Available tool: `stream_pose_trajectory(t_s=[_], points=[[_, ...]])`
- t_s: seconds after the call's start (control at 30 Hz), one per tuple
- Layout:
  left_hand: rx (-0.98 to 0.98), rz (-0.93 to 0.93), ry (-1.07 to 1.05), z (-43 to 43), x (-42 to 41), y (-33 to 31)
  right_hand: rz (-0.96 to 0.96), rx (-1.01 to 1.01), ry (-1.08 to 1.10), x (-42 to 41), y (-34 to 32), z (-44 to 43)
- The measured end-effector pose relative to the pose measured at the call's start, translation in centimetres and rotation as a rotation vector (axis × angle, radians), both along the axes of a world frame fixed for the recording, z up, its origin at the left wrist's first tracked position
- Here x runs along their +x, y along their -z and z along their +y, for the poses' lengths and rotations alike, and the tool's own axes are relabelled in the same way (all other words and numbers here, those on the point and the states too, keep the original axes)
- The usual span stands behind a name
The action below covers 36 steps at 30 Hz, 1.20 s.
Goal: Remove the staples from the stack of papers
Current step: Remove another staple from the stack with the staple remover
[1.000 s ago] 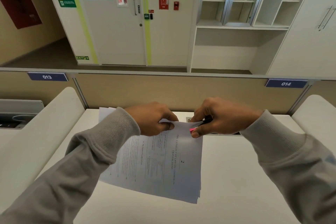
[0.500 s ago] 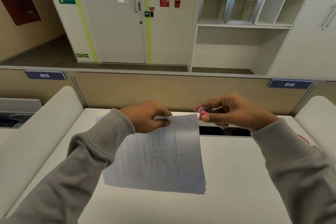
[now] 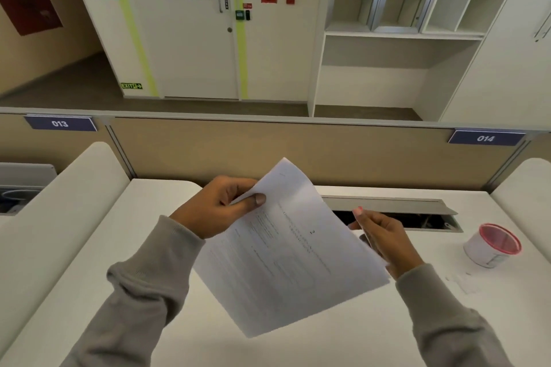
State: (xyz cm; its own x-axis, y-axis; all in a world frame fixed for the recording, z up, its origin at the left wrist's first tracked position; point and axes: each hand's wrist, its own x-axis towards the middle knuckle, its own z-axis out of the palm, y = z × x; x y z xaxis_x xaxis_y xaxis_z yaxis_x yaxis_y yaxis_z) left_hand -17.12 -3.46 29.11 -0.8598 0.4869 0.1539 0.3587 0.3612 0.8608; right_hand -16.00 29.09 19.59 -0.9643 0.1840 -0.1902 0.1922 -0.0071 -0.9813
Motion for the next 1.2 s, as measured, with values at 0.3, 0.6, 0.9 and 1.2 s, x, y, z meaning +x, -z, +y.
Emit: stream_pose_trajectory(t_s=[0.3, 0.6, 0.9, 1.2], points=[[0.383, -0.084, -0.239, -0.1, -1.3, 3.8, -0.211, 0.139, 0.332, -3.9, 12.0, 1.3], [0.371, -0.08, -0.417, 0.1, -2.5, 8.2, -0.247, 0.66, 0.417, -6.4, 18.3, 1.4], [0.433, -0.125, -0.485, 1.3, -2.7, 10.6, -0.305, 0.82, 0.283, -8.3, 21.2, 2.0], [0.455, -0.148, -0.506, 1.8, -2.5, 10.7, -0.342, 0.88, 0.219, -9.1, 23.0, 2.7]])
